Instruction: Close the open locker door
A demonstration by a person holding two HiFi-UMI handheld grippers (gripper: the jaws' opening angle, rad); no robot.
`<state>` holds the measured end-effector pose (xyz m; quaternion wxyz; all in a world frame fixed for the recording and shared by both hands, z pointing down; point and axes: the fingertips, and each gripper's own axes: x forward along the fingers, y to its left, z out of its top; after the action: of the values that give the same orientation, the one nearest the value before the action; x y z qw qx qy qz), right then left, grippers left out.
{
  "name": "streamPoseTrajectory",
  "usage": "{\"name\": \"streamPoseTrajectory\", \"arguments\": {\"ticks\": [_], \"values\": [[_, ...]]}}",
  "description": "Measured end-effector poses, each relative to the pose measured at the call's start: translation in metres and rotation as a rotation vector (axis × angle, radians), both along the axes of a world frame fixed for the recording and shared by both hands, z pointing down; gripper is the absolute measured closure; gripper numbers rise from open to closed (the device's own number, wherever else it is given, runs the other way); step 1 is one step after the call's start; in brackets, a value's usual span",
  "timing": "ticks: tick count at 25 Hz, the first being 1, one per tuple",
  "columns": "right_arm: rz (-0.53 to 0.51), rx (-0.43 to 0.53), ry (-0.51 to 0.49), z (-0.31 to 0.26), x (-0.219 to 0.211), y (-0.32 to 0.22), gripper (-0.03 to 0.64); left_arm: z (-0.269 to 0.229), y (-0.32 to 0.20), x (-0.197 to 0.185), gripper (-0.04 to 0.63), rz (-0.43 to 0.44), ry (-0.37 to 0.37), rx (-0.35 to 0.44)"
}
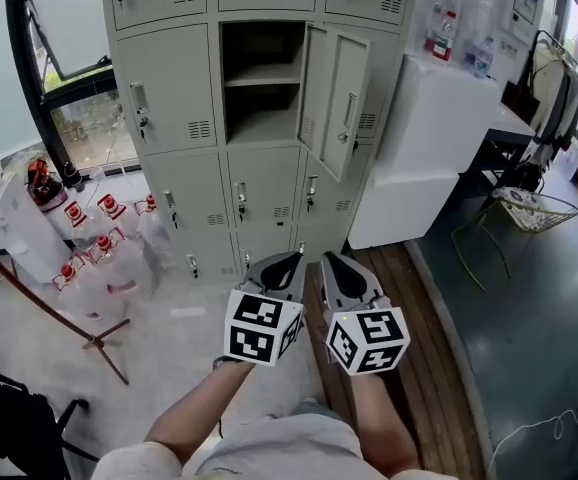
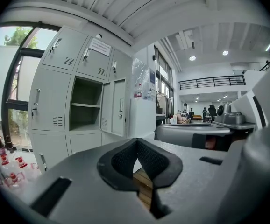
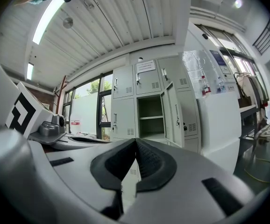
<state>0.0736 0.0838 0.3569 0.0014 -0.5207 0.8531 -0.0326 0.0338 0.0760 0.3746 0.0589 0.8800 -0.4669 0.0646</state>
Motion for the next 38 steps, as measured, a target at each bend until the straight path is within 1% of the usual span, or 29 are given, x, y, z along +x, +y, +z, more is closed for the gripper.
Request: {"name": "streamPoseTrajectory", "arguments": {"ticks": [6,15,22,28,38], "values": [[-0.003,0.008,-0.005,-0.002,-0.006,-0.013,0.614,0.0,-0.012,-0.006,0.589,-0.001,-0.007,0.001],[0.001,0.009,-0.015,0.003,0.005,-0.052,0.614,0.006,-0.051,0.005,0.589,0.007,-0.017,-0.006],[-0.005,0.009,-0.023,0.004,0.017,-0.099,0.614,0.007,-0.098,0.015,0.589,0.0,-0.026,-0.005],[0.0,0.019,-0.027,-0.002,0.036,-0.138,0.614,0.002,-0.138,0.031,0.589,0.003,-0.032,-0.002],[-0.016,0.033,-0.035,-0.008,0.063,-0.203,0.612,0.006,-0.2,0.05,0.589,-0.019,-0.044,-0.024]]}}
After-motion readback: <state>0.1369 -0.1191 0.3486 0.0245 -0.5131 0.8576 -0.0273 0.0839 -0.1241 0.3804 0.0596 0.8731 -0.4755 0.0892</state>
